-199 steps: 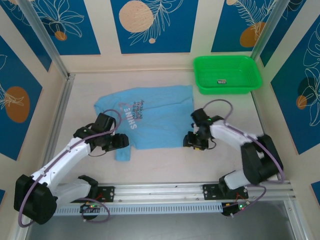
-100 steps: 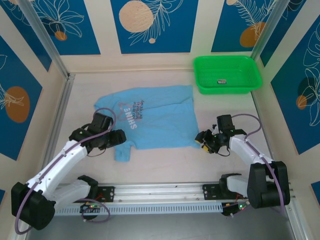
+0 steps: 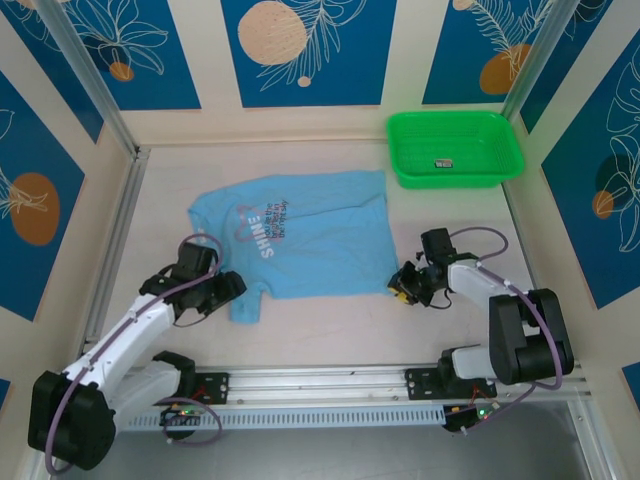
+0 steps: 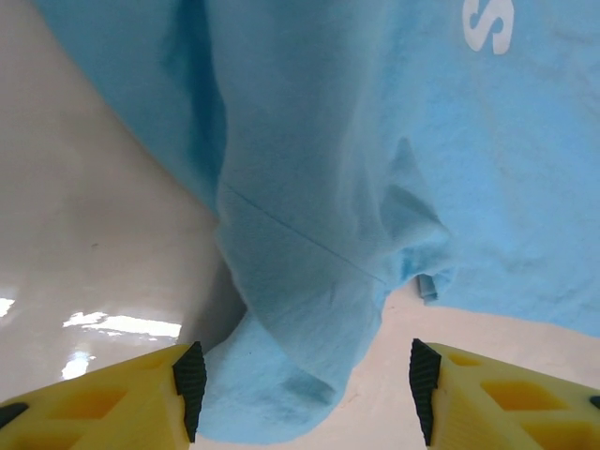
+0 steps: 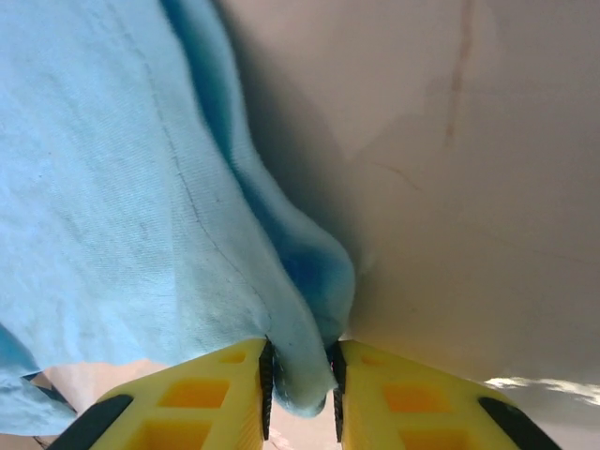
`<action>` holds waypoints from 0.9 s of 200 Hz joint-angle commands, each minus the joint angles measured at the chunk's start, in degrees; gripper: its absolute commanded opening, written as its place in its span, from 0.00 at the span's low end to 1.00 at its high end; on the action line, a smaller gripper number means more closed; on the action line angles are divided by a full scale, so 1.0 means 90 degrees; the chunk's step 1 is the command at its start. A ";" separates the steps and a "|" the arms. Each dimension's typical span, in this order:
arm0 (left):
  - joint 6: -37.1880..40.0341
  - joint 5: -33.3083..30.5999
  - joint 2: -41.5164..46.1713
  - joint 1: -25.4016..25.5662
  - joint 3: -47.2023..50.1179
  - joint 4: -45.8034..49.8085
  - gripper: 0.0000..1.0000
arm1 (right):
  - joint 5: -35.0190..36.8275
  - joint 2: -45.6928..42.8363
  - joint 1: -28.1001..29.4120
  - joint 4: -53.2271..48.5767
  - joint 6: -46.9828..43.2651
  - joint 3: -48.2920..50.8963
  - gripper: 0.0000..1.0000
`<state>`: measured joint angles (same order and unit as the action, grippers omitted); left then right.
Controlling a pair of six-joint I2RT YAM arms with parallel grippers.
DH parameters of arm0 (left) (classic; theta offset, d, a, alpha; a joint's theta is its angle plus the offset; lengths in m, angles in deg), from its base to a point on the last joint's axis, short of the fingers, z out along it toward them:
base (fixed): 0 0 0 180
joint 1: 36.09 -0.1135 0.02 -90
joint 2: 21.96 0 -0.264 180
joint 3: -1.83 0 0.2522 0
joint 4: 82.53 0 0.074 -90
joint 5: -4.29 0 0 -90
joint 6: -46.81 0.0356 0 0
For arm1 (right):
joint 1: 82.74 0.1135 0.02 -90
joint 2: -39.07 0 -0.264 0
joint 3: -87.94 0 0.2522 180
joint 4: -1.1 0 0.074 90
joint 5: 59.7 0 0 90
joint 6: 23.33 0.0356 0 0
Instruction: Fold and stack the t-shirts
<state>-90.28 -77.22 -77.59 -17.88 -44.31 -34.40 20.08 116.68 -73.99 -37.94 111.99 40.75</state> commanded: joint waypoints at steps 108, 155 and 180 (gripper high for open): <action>0.0063 -0.0289 -0.2673 0.1503 -0.1425 -0.0756 0.03 | 0.0822 0.0506 0.0922 -0.0400 -0.0299 -0.0661 0.00; -0.0062 -0.0649 -0.4241 0.2348 -0.2687 -0.0464 0.37 | 0.0733 0.0547 0.0935 -0.0356 -0.0345 -0.0729 0.00; -0.0141 -0.0755 -0.4187 0.2419 -0.2779 -0.0502 0.56 | 0.0734 0.0529 0.0924 -0.0374 -0.0411 -0.0758 0.00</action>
<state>-91.09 -81.57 -116.13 3.15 -67.42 -40.91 26.94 121.07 -65.81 -40.50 109.68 35.62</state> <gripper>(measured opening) 0.513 0.069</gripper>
